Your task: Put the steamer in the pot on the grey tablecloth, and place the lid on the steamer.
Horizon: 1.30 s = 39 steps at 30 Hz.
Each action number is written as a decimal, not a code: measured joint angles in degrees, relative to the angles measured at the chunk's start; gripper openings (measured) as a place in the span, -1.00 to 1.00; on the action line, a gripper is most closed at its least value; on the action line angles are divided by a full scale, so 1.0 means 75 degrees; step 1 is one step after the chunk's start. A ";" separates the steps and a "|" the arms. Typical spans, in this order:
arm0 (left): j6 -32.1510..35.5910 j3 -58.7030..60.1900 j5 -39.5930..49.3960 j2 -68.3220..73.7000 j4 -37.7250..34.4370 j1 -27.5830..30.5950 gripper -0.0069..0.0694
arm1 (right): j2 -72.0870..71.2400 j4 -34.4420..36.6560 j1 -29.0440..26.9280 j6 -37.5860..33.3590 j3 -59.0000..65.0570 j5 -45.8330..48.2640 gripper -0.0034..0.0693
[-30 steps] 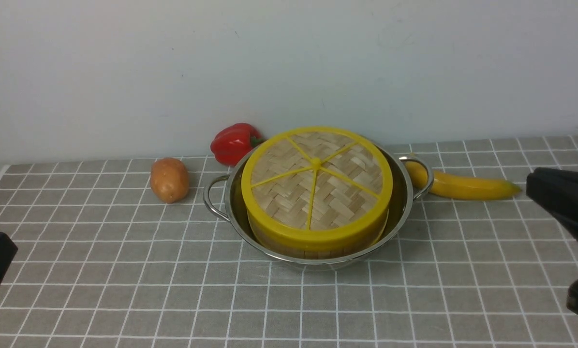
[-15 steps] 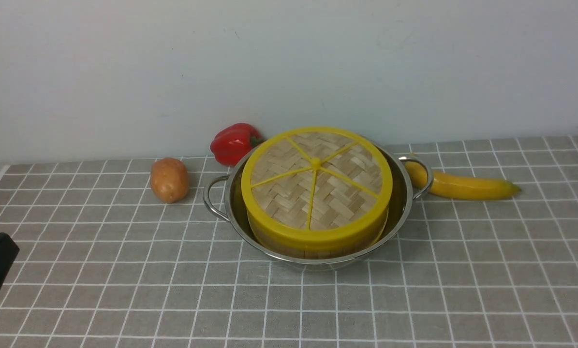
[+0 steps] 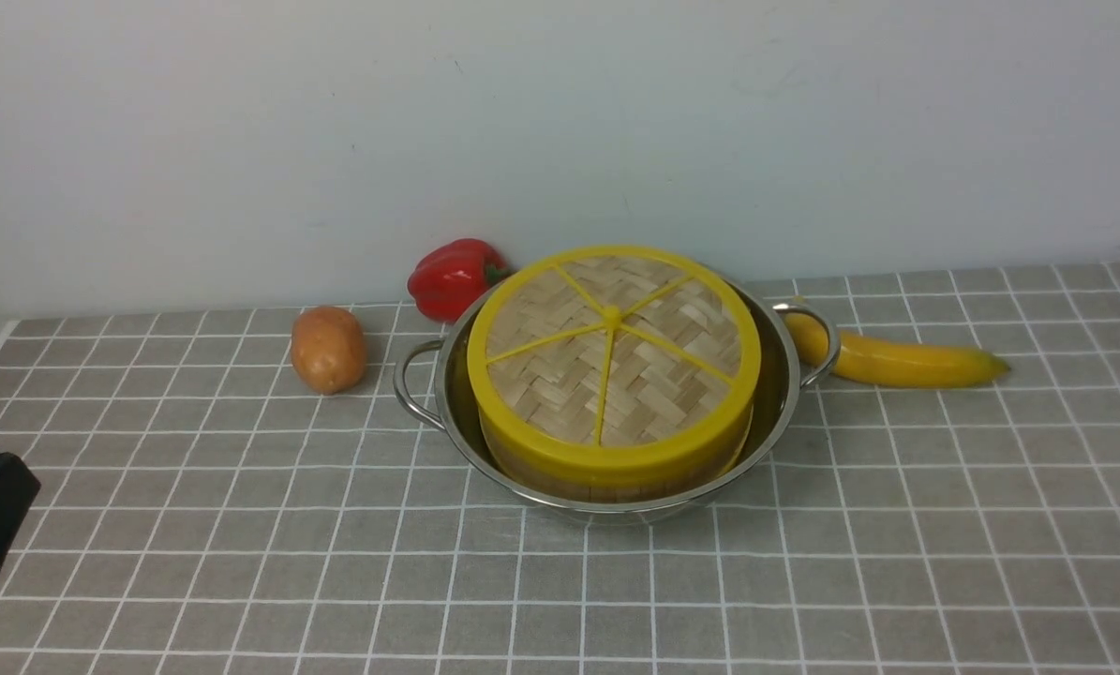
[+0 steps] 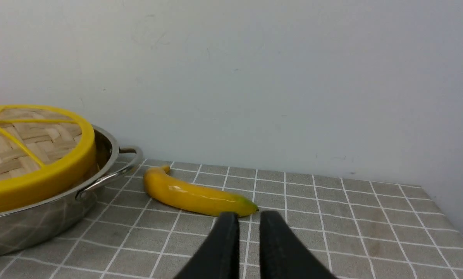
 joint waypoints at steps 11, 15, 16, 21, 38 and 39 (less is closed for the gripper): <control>0.0000 0.0000 0.0000 0.0000 0.0000 0.0000 -0.43 | 0.0000 0.0000 0.0000 0.0087 0.0014 0.0039 -0.51; 0.0000 0.0000 0.0000 0.0000 0.0000 0.0000 -0.40 | 0.0000 0.0000 0.0000 0.0086 0.0014 0.0041 -0.47; 0.0000 0.0000 0.0000 0.0000 0.0000 0.0000 -0.40 | 0.0000 0.0000 0.0000 0.0086 0.0014 0.0041 -0.46; 0.0000 0.0000 0.0039 -0.0097 0.0000 0.0064 -0.39 | 0.0000 0.0000 0.0000 0.0086 0.0014 0.0048 -0.43; 0.0000 0.0168 -0.0080 -0.1564 0.0000 0.1698 -0.33 | -0.0030 0.0000 0.0000 0.0086 0.0014 0.0061 -0.35; 0.0000 0.0342 -0.0234 -0.1564 0.0000 0.1698 -0.32 | -0.0033 0.0000 0.0000 0.0086 0.0014 0.0061 -0.34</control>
